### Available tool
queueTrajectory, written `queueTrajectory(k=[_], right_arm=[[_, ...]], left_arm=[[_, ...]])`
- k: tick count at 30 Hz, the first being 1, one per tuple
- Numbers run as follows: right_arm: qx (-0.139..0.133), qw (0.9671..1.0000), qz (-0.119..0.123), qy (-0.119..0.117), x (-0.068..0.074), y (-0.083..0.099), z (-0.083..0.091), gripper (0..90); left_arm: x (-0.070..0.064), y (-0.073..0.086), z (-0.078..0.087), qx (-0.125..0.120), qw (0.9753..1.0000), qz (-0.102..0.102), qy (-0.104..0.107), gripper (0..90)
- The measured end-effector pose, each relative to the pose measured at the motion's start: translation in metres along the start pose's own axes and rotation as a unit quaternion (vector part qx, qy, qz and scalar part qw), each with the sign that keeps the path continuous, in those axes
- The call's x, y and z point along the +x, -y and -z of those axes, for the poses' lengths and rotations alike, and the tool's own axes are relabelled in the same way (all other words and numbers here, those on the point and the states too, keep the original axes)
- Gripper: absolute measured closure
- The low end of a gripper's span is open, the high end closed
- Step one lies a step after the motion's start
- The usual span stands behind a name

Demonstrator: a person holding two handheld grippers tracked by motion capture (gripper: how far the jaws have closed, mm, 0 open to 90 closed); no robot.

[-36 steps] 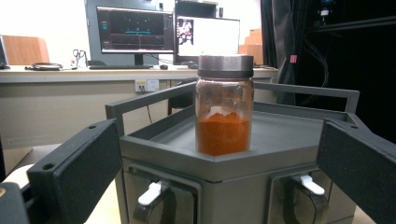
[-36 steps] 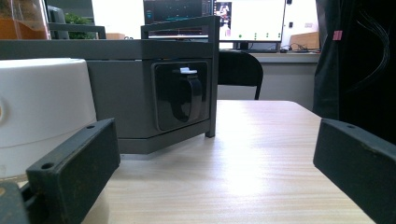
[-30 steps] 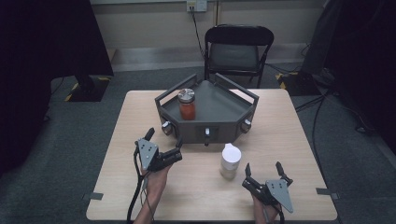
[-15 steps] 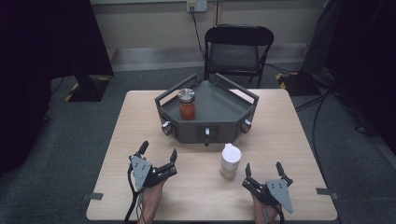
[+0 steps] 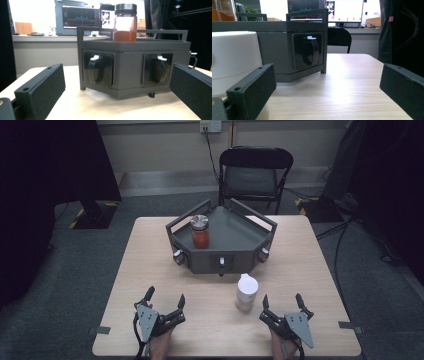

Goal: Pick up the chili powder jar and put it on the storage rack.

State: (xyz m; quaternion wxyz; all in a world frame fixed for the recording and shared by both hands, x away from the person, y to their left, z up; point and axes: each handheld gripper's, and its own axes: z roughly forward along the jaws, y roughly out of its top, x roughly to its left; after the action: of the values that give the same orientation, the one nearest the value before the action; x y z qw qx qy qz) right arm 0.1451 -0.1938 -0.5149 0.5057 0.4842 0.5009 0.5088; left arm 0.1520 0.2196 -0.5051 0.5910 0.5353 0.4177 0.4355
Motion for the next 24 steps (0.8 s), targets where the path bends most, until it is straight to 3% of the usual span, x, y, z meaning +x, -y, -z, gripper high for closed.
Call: queueTrajectory(k=[9, 12, 19, 24], right_arm=[[0.0, 1.0, 0.0, 0.0, 0.0, 0.0, 0.0, 0.0], [0.0, 1.0, 0.0, 0.0, 0.0, 0.0, 0.0, 0.0], [0.0, 1.0, 0.0, 0.0, 0.0, 0.0, 0.0, 0.0], [0.0, 1.0, 0.0, 0.0, 0.0, 0.0, 0.0, 0.0]], left_arm=[[0.0, 0.013, 0.005, 0.009, 0.9998, -0.012, -0.011, 0.0], [0.001, 0.016, 0.005, 0.014, 0.9998, -0.007, -0.014, 0.0], [0.001, 0.013, 0.003, 0.026, 0.9994, -0.01, -0.018, 0.0], [-0.003, 0.012, 0.003, 0.027, 0.999, -0.009, -0.035, 0.2]])
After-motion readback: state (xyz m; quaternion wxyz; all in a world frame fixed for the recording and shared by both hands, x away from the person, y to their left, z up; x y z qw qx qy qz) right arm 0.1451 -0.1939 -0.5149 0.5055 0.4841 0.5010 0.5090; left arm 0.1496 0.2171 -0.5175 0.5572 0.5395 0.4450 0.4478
